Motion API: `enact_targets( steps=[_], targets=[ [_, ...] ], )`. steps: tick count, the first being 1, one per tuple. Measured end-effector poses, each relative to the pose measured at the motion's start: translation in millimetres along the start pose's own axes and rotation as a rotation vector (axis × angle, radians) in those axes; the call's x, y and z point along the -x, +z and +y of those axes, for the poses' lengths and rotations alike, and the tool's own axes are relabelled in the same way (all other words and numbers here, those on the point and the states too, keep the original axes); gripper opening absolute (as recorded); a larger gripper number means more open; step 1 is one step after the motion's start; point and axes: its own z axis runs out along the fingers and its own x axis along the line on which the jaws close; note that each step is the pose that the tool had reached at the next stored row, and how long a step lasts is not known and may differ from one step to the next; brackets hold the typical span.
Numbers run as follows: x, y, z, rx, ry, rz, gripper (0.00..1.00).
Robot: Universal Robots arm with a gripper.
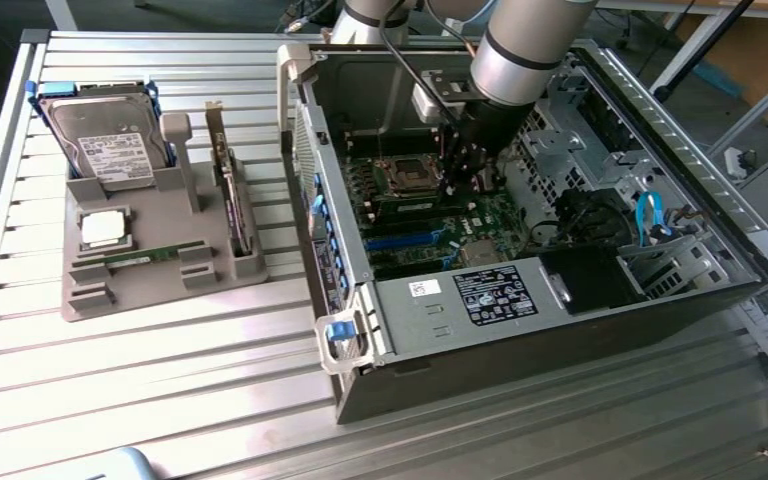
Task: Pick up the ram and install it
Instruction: 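Insert the ram into the slot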
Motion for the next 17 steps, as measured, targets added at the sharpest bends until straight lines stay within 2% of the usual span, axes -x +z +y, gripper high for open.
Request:
enact_targets(
  steps=[17],
  targets=[
    [0.6, 2.3, -0.1, -0.0001, 0.000, 0.0000, 0.12]
  ],
)
